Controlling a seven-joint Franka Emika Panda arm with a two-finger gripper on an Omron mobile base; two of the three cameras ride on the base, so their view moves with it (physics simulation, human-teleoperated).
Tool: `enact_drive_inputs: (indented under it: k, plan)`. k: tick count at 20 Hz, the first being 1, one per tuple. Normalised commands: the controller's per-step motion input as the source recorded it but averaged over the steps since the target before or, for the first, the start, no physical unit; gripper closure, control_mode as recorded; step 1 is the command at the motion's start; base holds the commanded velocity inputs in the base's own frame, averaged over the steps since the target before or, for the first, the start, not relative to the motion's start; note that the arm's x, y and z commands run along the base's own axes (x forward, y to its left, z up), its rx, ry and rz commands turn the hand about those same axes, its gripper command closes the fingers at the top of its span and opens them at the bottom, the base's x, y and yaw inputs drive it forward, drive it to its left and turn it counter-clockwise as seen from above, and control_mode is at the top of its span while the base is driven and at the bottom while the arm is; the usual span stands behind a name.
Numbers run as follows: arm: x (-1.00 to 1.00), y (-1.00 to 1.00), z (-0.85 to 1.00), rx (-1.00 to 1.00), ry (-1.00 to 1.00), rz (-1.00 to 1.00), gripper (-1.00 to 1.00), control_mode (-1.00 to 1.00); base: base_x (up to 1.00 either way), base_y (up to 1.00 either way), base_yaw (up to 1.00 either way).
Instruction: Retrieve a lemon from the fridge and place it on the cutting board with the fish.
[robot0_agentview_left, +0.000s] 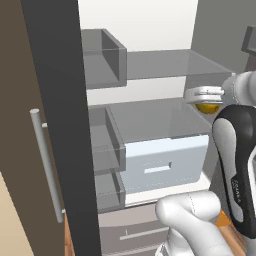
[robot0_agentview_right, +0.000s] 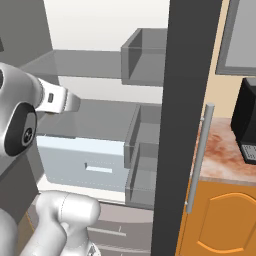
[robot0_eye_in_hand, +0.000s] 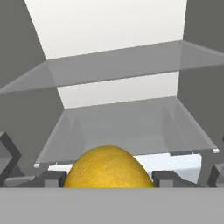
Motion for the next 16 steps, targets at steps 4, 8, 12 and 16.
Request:
enact_drive_inputs:
  k: [4,8,12,16]
  plan:
    - [-0.23,0.06,-0.27,-0.2,0.17,0.07,1.0,-1.0,0.0,0.0,0.0]
    - [-0.17,0.0,-0.2,-0.12,0.13,-0.03,1.0,-1.0,0.0,0.0,0.0]
    - [-0.04,0.0,-0.28,-0.08,0.14,-0.06,1.0,-1.0,0.0,0.0,0.0]
    - [0.0,0.0,-0.18,-0.02,0.03,-0.01,1.0,-1.0,0.0,0.0,0.0]
